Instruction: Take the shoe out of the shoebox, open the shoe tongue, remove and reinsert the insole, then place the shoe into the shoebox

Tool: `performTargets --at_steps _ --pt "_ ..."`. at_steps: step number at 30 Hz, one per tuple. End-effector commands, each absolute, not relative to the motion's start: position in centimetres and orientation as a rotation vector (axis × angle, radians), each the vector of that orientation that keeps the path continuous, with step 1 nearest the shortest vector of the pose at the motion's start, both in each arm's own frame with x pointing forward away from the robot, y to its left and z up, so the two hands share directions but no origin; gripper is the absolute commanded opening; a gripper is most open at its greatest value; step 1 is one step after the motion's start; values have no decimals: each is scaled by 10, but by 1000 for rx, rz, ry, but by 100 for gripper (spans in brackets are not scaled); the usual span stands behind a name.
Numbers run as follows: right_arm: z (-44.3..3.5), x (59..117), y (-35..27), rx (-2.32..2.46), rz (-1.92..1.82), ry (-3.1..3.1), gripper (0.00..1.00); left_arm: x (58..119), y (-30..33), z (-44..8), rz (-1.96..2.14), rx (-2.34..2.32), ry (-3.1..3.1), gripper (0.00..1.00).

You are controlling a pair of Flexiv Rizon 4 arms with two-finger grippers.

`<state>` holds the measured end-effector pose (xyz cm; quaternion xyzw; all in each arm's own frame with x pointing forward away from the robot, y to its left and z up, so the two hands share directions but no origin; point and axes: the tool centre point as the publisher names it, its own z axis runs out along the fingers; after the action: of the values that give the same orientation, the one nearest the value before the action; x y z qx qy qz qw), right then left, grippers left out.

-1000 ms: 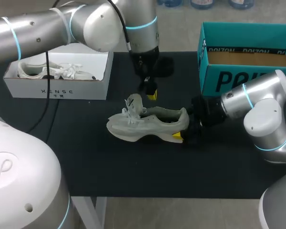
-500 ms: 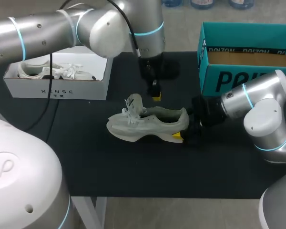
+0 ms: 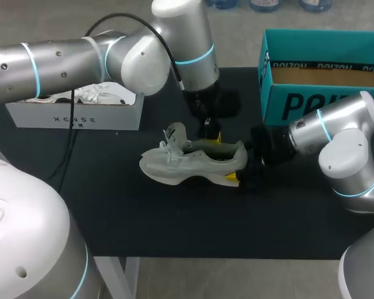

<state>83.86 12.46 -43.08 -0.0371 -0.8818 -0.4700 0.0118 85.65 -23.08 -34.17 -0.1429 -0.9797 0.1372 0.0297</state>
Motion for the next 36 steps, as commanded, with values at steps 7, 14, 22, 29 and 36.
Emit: performTargets --at_steps 7,14,22,29,36 --pt "-436 839 125 -117 -1464 -2751 0 851 -250 -361 408 -487 -2973 0" --pt "-436 839 125 -117 -1464 -2751 0 846 -238 -374 337 -414 -2990 0" --pt "-436 839 125 -117 -1464 -2751 0 842 -216 -382 295 -370 -3005 0" --pt "-436 839 125 -117 -1464 -2751 0 832 -209 -383 253 -344 -3064 0" --pt "-436 839 125 -117 -1464 -2751 0 828 -210 -392 214 -348 -3054 0"
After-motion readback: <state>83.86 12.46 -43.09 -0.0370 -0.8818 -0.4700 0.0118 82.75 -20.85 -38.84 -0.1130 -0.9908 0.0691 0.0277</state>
